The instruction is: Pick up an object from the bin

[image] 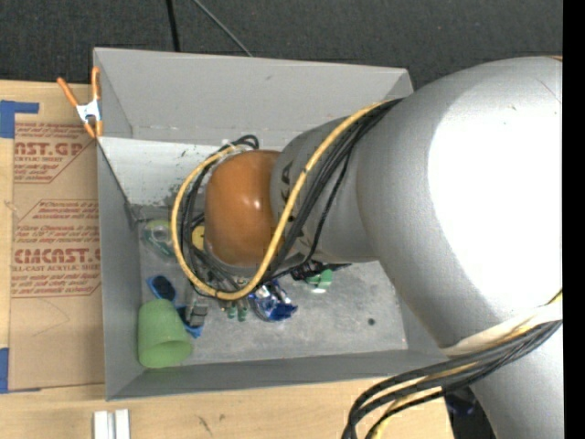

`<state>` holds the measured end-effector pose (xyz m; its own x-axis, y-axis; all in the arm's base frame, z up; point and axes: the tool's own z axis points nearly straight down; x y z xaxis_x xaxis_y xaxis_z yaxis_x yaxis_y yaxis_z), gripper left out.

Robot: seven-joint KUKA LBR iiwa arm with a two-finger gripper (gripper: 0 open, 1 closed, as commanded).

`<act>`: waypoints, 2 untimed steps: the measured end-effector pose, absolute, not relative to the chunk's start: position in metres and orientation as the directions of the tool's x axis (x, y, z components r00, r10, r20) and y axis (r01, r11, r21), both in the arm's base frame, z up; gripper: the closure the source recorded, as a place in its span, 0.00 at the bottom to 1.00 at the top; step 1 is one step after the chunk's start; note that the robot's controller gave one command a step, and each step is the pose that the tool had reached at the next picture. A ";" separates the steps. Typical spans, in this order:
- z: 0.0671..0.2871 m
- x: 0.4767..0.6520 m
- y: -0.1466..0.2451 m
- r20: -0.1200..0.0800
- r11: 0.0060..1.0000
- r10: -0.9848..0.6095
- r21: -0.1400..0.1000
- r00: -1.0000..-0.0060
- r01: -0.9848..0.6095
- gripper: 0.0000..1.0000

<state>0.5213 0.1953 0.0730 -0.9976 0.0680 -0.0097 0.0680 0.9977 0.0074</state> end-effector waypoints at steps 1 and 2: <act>0.215 0.533 0.206 -0.010 0.999 0.052 0.005 -0.999 0.052 1.00; 0.120 0.528 0.189 0.006 0.975 0.222 -0.003 -0.975 0.222 1.00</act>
Offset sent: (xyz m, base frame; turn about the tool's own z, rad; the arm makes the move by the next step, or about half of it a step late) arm 0.0093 0.0085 0.1374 -0.0142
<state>0.5280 0.1890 0.1200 -0.9750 0.2221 0.0058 0.2221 0.9750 -0.0028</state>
